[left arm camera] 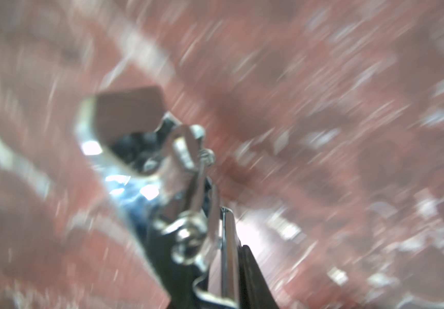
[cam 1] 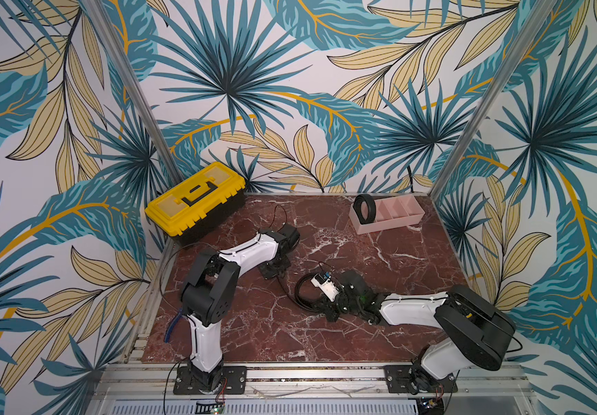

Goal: Place the belts into the storage roll
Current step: Roll the belt at the center of the board.

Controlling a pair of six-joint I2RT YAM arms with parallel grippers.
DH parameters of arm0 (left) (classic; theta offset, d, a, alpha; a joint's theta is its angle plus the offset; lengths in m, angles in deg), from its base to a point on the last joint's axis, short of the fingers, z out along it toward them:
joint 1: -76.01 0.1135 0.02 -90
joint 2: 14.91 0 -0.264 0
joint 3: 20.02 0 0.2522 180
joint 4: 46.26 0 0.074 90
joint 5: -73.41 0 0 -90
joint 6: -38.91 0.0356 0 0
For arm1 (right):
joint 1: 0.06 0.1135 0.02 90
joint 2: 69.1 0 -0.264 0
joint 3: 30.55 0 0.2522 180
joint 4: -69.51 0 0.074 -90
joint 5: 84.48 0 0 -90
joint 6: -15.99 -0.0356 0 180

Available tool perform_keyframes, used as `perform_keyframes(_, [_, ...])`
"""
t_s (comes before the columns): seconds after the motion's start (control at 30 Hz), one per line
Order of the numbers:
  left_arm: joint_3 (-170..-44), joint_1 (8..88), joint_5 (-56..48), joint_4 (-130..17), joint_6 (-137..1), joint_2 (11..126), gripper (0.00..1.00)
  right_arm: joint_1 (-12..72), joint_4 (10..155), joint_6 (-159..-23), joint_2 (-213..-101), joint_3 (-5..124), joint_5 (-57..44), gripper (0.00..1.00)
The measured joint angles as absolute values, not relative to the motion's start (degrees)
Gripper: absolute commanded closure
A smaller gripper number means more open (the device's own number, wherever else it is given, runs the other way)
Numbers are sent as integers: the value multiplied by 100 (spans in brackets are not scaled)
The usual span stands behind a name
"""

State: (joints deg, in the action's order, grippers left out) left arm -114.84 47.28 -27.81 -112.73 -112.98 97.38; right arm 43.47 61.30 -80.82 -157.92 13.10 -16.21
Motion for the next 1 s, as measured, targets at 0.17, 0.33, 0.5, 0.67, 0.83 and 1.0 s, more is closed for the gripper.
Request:
perform_keyframes(0.17, [-12408, 5065, -2860, -11385, -10537, 10457, 86, 4356, 6147, -8082, -15763, 1310, -1615, 100])
perform_keyframes(0.33, [-12955, 5176, -2840, -11511, -10236, 10783, 85, 4360, 6213, -8084, -15696, 1295, -1584, 100])
perform_keyframes(0.5, [-13595, 5106, -2516, -11568, -10094, 11078, 84, 4362, 6077, -8089, -15698, 1216, -1571, 100])
perform_keyframes(0.67, [-14157, 4875, -2195, -11562, -10046, 11405, 83, 4391, 5898, -8091, -15796, 1194, -1580, 100])
perform_keyframes(0.83, [-14714, 4665, -1795, -11560, -10052, 11803, 82, 4450, 5809, -8087, -15884, 1232, -1608, 100])
perform_keyframes(1.0, [-14968, 4549, -1472, -11555, -10050, 12035, 79, 4463, 5909, -8087, -15962, 1339, -1676, 100])
